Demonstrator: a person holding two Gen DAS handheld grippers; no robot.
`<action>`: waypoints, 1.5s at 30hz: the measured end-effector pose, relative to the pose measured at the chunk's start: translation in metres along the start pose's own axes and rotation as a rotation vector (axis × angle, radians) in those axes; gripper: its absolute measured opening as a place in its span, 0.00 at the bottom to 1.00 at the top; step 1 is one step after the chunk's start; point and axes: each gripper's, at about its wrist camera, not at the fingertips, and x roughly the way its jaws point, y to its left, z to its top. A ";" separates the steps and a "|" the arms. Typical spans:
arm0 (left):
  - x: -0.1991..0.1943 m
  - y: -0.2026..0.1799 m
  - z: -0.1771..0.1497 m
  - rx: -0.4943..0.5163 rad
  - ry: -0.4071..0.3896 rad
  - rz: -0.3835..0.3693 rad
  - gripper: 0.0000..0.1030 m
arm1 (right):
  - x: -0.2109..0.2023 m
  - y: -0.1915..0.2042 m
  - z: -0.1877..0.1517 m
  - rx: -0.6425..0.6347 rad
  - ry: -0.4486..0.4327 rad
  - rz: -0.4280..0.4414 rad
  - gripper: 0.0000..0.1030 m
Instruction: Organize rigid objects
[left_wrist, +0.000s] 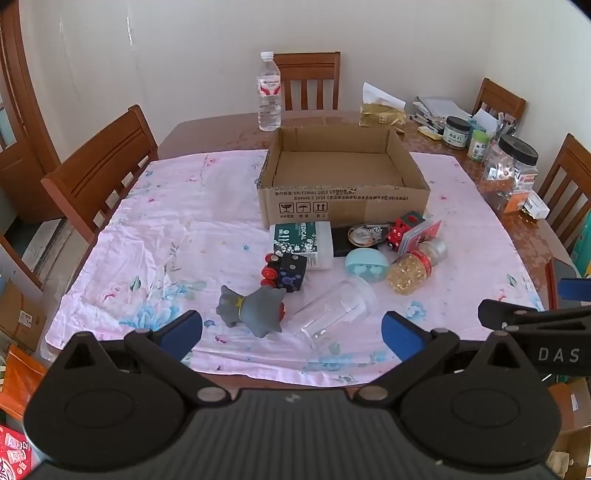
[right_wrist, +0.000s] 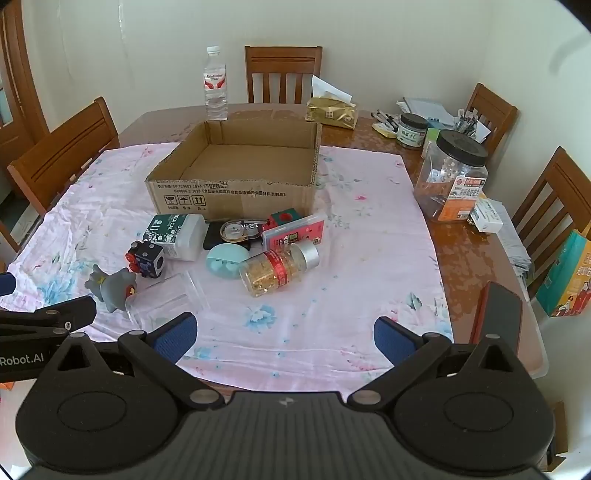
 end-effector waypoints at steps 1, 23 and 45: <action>0.000 0.000 0.000 0.000 0.000 0.001 1.00 | 0.000 -0.001 0.000 0.000 0.000 0.000 1.00; -0.005 0.001 0.004 0.001 -0.001 0.000 1.00 | -0.006 0.003 0.001 -0.009 -0.014 -0.006 1.00; -0.007 -0.004 0.007 0.001 -0.021 0.009 1.00 | -0.009 0.000 0.005 -0.034 -0.034 -0.013 1.00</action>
